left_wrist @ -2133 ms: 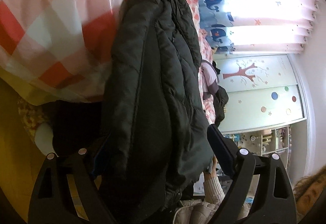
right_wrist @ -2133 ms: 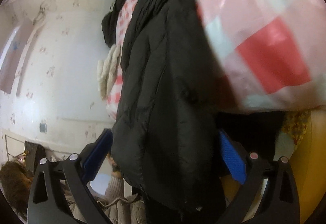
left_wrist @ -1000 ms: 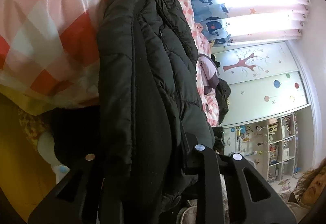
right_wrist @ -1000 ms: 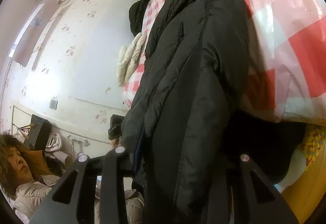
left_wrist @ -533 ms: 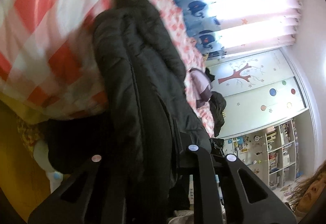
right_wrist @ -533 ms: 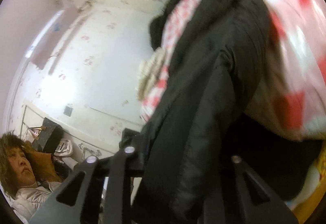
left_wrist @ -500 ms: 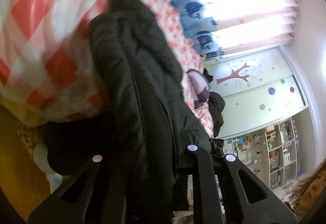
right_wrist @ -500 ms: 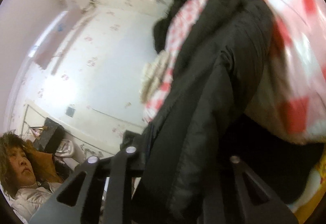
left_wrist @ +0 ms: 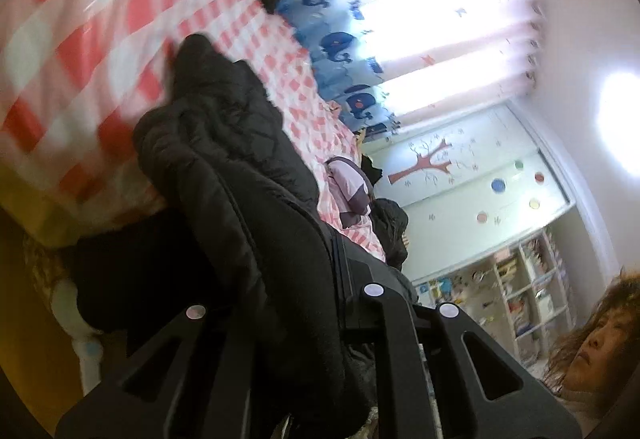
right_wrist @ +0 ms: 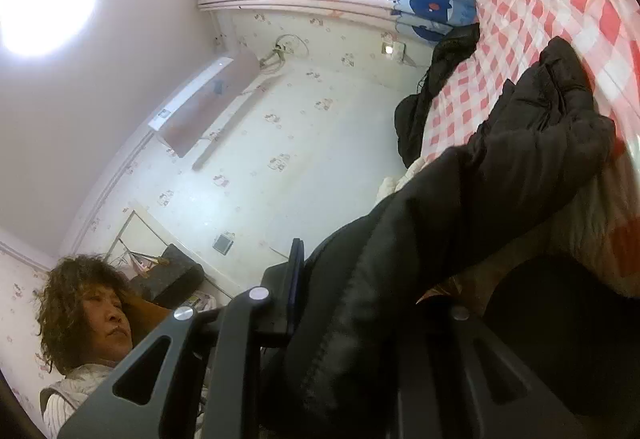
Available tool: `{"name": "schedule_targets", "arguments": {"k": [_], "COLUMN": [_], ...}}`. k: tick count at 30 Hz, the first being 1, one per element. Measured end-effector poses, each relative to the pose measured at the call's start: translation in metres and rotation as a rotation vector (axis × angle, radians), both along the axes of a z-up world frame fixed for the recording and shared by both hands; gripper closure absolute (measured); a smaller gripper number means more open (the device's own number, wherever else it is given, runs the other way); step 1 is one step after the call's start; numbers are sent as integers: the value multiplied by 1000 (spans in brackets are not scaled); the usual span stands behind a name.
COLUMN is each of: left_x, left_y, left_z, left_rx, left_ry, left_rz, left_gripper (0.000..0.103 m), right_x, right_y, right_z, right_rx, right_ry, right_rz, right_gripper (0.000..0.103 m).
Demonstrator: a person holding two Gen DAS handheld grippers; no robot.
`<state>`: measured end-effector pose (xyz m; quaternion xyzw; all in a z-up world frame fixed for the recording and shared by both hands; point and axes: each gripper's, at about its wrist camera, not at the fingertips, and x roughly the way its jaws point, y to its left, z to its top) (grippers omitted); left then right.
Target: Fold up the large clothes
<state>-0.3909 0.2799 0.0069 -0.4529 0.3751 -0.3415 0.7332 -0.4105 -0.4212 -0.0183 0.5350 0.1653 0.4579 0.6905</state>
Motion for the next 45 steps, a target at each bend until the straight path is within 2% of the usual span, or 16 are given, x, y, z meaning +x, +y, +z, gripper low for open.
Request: {"name": "schedule_targets", "arguments": {"k": [4,10,15,19,25,28,31,34,37,41,45], "left_x": [2,39,108,180,276,314,349,381,407,436,457], "left_y": [6,3,-5,-17,-28,-33,-40,-45,-50,-56,-62], "left_z": [-16,24,53,72,67,65,55,32,7,-29,-65], "left_rx": [-43,-50,-82,-91,-116,-108,-74,-63,-40,-16,26], "left_ry": [39,-22,-46,-70,-4,3,27,80,127,183,238], "left_rz": [28,54,85,109,169,191,213,229,249,281,311], "left_gripper": [95,95,95,95,95,95,95,95,95,95,94], "right_x": [4,35,91,149,233,264,303,332,363,390,405], "right_y": [4,0,-5,-11,-18,-19,-23,-25,-28,-29,-29], "right_z": [-8,17,43,57,60,60,50,30,-5,-44,-74], "right_rx": [23,28,14,4,-18,-37,-58,-74,-91,-115,-119], "right_ry": [14,-34,-45,-16,57,85,143,223,337,452,526], "right_rz": [8,18,-1,-40,-83,-95,-119,-147,-174,-195,-209], "right_gripper": [84,84,84,84,84,84,84,84,84,84,84]}}
